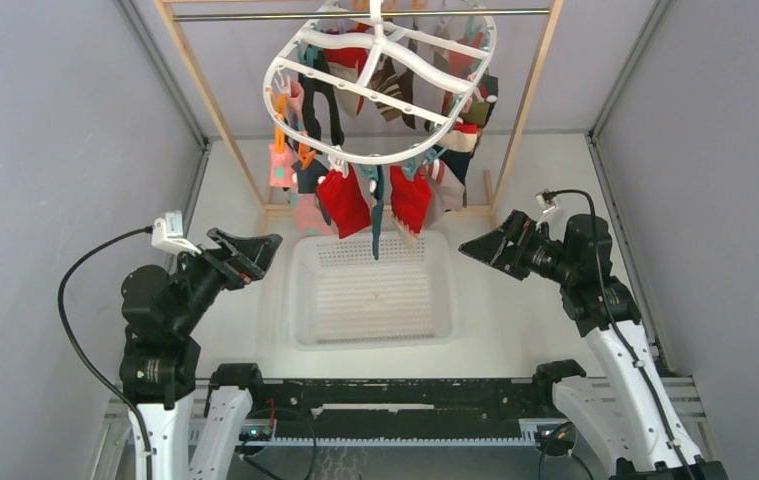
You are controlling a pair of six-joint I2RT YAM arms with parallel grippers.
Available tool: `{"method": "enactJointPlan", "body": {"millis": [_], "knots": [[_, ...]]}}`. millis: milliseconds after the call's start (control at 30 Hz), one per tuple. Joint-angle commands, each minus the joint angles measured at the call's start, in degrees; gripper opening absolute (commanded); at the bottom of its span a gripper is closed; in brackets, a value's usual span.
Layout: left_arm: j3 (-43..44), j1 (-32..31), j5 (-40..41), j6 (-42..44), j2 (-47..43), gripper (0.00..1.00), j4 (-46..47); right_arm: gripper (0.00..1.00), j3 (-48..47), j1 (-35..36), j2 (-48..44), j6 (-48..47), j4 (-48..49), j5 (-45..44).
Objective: Remove the socks clipped to the hanger
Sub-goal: Remove the sock from the hanger.
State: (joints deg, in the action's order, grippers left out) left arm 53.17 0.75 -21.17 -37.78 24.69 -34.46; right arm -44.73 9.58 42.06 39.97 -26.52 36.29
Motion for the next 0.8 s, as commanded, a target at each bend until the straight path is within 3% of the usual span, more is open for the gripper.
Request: {"method": "enactJointPlan", "body": {"millis": [0,133,233,333,533,667,767], "knots": [[-1.26,-0.28,-5.85,-1.36,0.13,1.0,1.85,1.0,1.48,-4.65,-0.92,3.68,5.66,5.01],[-2.55,-0.23,-5.41,-1.36,-1.34,1.0,3.47,0.99,1.49,-4.75,-3.22,-3.2,3.76,0.11],[-2.73,-0.23,-5.05,-1.25,-0.32,1.0,3.59,0.89,1.58,-0.75,-4.21,-8.92,1.71,-9.23],[-4.12,-0.25,-4.52,-1.27,-0.72,1.0,5.78,0.78,1.6,6.96,-4.17,-13.56,1.92,-18.87],[-5.84,-2.94,2.84,1.39,-2.84,1.0,7.2,0.67,1.62,25.5,-0.28,-18.22,7.63,-38.06],[-4.69,-5.88,8.26,4.22,-0.37,1.0,7.23,0.6,1.11,29.05,3.49,-19.67,13.14,-40.99],[1.48,-8.86,14.17,7.86,3.84,1.0,3.94,0.6,0.76,29.64,5.1,-19.88,15.44,-41.7]]}}
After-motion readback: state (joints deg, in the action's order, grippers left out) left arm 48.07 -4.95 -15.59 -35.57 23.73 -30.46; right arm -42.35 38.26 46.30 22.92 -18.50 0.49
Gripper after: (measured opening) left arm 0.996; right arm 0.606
